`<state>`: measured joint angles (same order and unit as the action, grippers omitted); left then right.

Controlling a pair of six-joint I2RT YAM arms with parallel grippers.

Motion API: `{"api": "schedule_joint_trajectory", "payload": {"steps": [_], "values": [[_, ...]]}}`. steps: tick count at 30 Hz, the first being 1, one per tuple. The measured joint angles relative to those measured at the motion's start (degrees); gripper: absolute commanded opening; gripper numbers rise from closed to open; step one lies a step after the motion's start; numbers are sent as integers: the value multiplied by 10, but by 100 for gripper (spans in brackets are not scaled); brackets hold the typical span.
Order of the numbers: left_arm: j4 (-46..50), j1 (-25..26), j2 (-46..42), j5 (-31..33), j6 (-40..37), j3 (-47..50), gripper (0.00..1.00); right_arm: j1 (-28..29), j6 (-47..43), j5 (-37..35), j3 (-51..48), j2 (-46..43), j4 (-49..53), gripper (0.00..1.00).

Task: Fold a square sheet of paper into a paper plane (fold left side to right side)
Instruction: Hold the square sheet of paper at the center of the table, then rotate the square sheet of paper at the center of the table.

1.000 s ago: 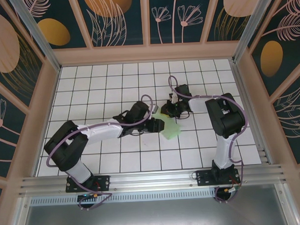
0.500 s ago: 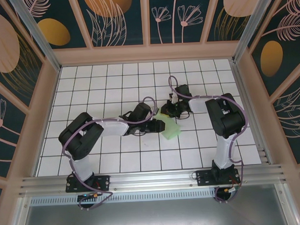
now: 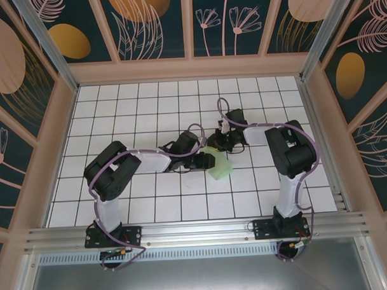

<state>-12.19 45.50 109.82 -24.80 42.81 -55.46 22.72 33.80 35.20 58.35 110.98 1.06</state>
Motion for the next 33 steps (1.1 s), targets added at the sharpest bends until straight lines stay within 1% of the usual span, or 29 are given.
{"api": "schedule_joint_trajectory", "payload": {"steps": [6,8,11,14,17,19,22,33], "values": [[23,3,4,15,-8,-14,44,0,0,-5,0,-9,5,25],[27,4,4,18,-10,-16,44,-6,-3,-11,0,-19,15,32],[28,6,4,22,-12,-16,43,-21,-5,-17,0,-49,31,35],[29,6,4,23,-12,-16,43,-38,-14,-23,0,-88,45,32],[30,6,4,23,-12,-16,43,-47,-28,-18,0,-112,52,17],[30,6,4,23,-12,-16,43,-46,-32,-7,0,-112,54,12],[30,6,4,23,-14,-17,43,-39,-31,7,-5,-100,54,11],[30,6,4,23,-16,-17,43,-7,-22,37,-1,-12,49,10]]}}
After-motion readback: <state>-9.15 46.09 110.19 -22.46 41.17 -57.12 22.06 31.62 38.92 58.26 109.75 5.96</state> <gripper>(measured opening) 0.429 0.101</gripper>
